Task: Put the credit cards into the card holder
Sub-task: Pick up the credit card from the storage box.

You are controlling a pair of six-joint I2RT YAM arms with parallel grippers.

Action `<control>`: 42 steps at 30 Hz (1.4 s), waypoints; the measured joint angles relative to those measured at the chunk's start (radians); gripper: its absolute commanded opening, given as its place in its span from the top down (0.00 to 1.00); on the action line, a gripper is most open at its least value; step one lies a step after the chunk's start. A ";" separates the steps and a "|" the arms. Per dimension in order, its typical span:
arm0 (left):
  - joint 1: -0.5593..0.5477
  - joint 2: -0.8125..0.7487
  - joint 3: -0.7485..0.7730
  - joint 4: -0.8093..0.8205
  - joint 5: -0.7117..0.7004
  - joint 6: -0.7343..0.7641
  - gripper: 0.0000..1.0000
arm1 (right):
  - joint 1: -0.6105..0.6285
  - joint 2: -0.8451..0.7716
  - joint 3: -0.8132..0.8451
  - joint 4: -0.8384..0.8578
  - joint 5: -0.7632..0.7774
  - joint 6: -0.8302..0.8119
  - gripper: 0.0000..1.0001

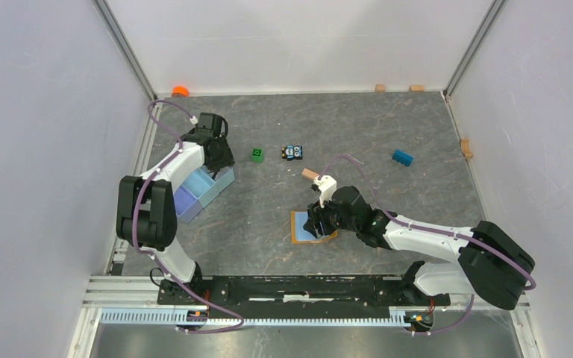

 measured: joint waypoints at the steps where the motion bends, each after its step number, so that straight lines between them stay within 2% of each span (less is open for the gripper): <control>1: 0.000 -0.002 0.000 0.000 0.000 0.000 0.50 | 0.000 0.000 0.000 0.000 0.000 0.000 0.41; 8: 0.000 -0.012 0.000 0.003 0.000 0.000 0.54 | 0.000 0.000 0.000 0.000 0.000 0.000 0.41; 14: 0.000 -0.026 0.000 0.005 0.000 0.000 0.66 | 0.000 0.000 0.000 0.000 0.000 0.001 0.42; 25: 0.000 -0.053 0.000 -0.011 -0.010 0.000 0.76 | 0.000 0.000 0.000 -0.002 0.000 0.003 0.42; 35: 0.000 -0.084 0.000 -0.051 -0.036 0.007 0.97 | 0.000 0.000 0.000 -0.002 0.000 0.007 0.42; 42: 0.000 -0.097 0.000 -0.095 -0.071 0.039 0.98 | 0.000 -0.019 0.000 -0.007 0.000 0.011 0.41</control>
